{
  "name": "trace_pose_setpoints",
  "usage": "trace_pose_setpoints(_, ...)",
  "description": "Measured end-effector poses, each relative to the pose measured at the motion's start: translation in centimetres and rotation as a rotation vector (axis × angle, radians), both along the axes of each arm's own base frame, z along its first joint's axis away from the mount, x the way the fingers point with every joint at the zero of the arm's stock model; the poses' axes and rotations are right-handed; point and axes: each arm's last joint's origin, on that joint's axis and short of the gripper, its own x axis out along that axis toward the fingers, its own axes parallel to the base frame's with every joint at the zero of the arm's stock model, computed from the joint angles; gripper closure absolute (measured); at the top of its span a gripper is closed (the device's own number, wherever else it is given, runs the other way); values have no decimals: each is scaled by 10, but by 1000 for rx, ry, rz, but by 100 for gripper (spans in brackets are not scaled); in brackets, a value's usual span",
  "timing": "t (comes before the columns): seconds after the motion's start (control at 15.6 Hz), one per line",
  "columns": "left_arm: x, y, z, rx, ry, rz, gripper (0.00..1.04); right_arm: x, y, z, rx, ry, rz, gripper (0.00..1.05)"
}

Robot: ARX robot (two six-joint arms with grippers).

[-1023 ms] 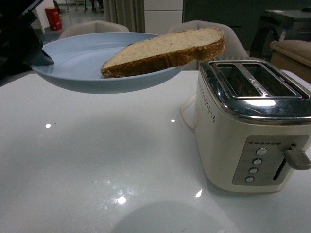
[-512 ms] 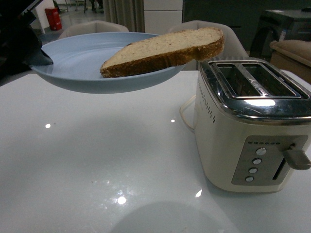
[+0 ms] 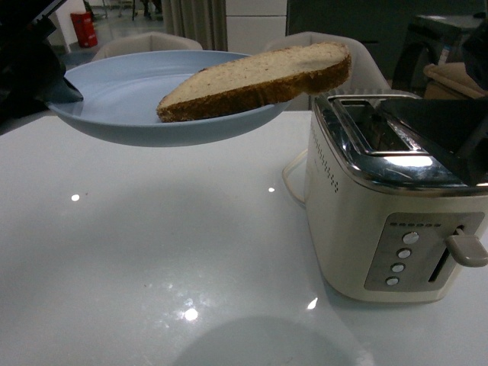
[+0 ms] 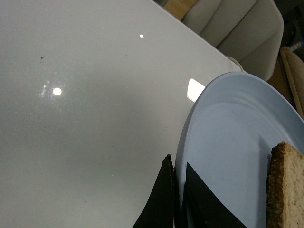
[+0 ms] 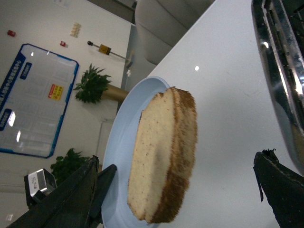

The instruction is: Left arm holds plate, right arm toasts bread

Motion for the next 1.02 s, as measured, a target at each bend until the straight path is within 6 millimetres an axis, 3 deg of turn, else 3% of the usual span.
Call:
trace_pose_setpoints(0.32, 0, 0, 0, 0, 0, 0, 102, 22, 15, 3, 42, 28, -10, 7)
trace_pose_setpoints(0.58, 0, 0, 0, 0, 0, 0, 102, 22, 26, 3, 45, 34, 6, 52)
trace_pose_setpoints(0.77, 0, 0, 0, -1, 0, 0, 102, 21, 24, 4, 36, 41, 2, 94)
trace_pose_setpoints(0.83, 0, 0, 0, -1, 0, 0, 102, 19, 22, 10, 37, 23, 0, 101)
trace_pose_setpoints(1.02, 0, 0, 0, -1, 0, 0, 102, 16, 20, 14, 17, 13, -9, 101)
